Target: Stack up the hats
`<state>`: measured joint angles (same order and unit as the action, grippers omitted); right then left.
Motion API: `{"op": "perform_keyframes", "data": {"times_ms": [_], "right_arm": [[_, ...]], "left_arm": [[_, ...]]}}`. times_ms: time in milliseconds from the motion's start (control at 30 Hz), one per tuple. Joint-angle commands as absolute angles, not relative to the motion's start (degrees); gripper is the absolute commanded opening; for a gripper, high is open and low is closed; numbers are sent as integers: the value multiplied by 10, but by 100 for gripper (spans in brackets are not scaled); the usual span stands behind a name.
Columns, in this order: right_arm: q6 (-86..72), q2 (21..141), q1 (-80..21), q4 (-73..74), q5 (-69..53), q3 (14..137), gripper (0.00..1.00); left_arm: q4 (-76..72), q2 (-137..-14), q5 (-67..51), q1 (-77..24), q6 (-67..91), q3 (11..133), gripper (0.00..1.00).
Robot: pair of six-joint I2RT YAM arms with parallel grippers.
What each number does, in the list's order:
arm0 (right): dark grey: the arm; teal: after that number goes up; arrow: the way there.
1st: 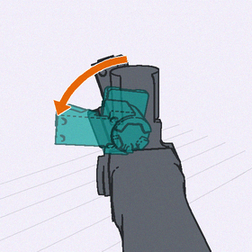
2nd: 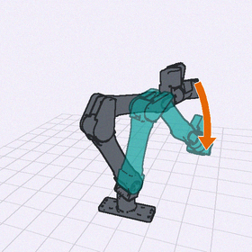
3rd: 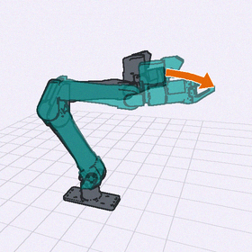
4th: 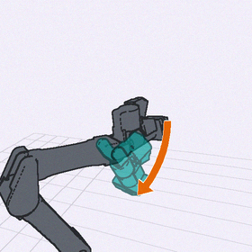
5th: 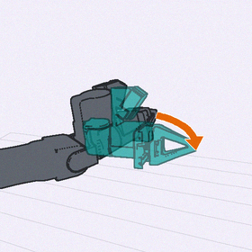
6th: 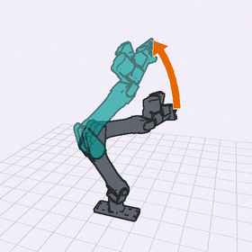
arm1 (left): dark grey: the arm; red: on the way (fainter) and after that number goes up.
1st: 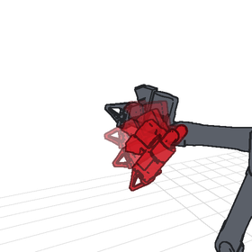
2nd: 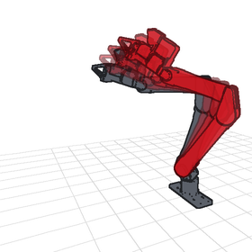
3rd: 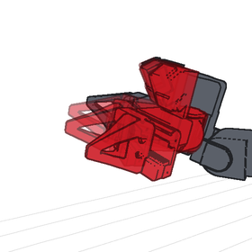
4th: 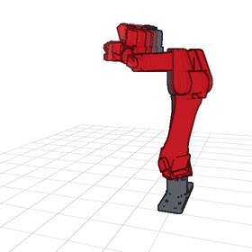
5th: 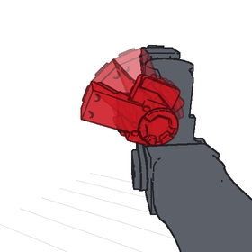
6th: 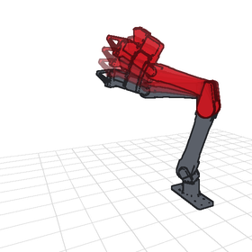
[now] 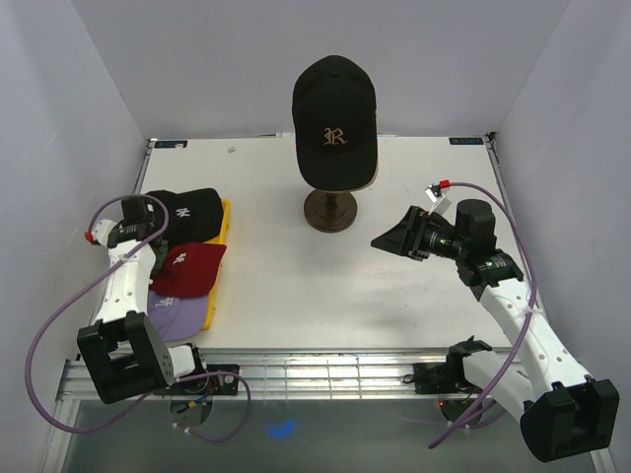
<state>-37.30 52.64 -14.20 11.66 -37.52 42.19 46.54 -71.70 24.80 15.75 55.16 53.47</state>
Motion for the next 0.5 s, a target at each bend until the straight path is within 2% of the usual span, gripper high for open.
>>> {"op": "perform_keyframes", "data": {"times_ms": [0, 33, 67, 167, 467], "right_arm": [[-369, 522, -139, 88, -386, 426, 71], [-371, 521, -139, 87, -387, 426, 71], [-373, 521, -139, 87, -387, 427, 71], [-376, 523, -139, 87, -389, 432, 71], [-383, 536, -139, 98, -398, 460, 70]], "left_arm": [[457, -678, 232, 160, 530, 536, 28], [458, -672, 229, 160, 521, 538, 23], [468, -664, 226, 160, 516, 543, 12], [496, -647, 214, 160, 504, 566, 0], [548, -590, 144, 160, 503, 632, 0]]}}
